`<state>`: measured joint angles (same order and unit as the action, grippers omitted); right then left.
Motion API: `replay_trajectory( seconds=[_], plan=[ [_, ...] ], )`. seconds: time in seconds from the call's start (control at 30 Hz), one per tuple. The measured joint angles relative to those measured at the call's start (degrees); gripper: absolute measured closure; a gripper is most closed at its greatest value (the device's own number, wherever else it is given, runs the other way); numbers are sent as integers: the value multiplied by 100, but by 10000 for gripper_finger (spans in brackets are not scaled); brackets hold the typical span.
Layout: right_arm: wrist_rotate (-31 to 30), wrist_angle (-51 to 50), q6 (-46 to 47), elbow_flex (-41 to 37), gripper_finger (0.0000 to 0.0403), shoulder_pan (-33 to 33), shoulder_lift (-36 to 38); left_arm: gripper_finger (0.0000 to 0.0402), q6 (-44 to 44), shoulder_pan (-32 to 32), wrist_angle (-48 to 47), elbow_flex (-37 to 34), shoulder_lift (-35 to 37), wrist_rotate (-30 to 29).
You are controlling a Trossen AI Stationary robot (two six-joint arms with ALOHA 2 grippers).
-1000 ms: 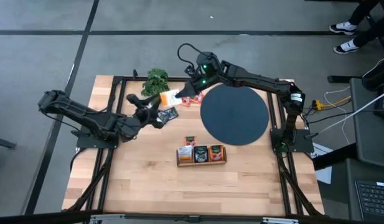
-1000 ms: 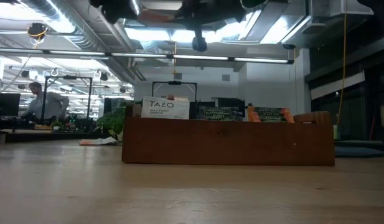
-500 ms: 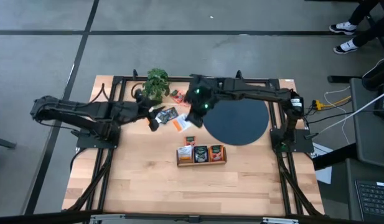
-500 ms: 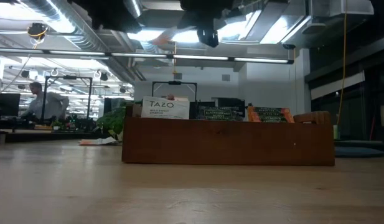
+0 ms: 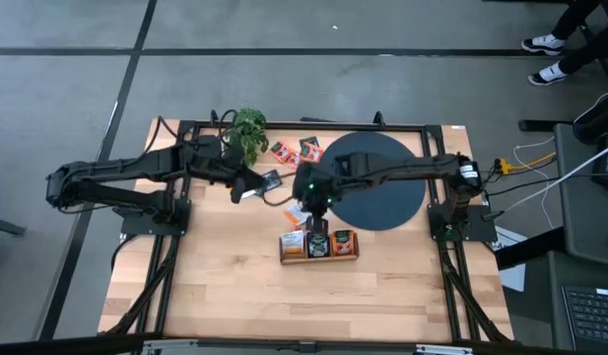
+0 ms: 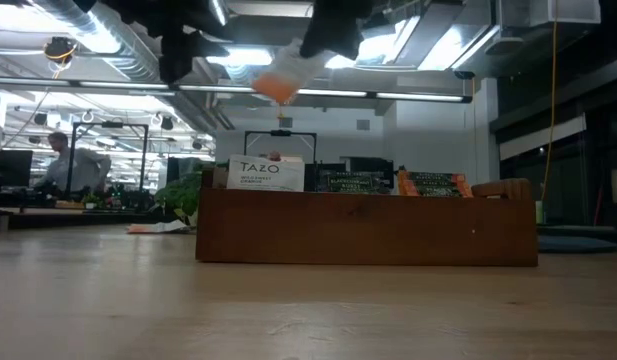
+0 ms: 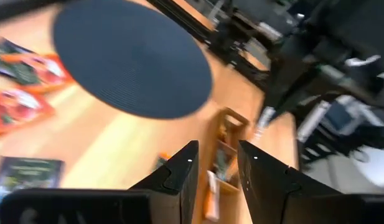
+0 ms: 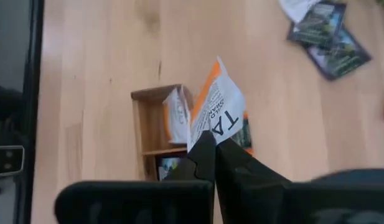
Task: Pick & Place Tea
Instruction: Put the bottom white tea bag into the left section of the wooden organizer
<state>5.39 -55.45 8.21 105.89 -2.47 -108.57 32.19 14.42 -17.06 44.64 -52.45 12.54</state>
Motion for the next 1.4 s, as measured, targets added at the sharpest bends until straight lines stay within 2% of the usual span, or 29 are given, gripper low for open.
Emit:
replay_trajectory(
  seconds=[0.1, 0.2, 0.47, 0.9, 1.07, 1.4],
  plan=[
    [0, -74, -86, 0, 403, -158, -167, 295, 55, 94, -20, 0, 0, 441],
    [7, -99, -115, -2, 403, -324, -336, 297, 158, 145, -276, 0, 2, 638],
    [27, -103, -210, 1, 403, -549, -567, 299, 158, 150, -1161, 0, 0, 666],
    [72, -64, -438, 13, 403, -561, -763, 300, 276, 150, -1288, 0, 0, 921],
    [68, -470, -633, 361, 403, -573, -995, 297, 279, 150, -1283, 0, 0, 924],
    [77, -1478, -1045, 1636, 403, -604, -1882, 298, 266, 150, -1279, 0, -2, 921]
  ],
)
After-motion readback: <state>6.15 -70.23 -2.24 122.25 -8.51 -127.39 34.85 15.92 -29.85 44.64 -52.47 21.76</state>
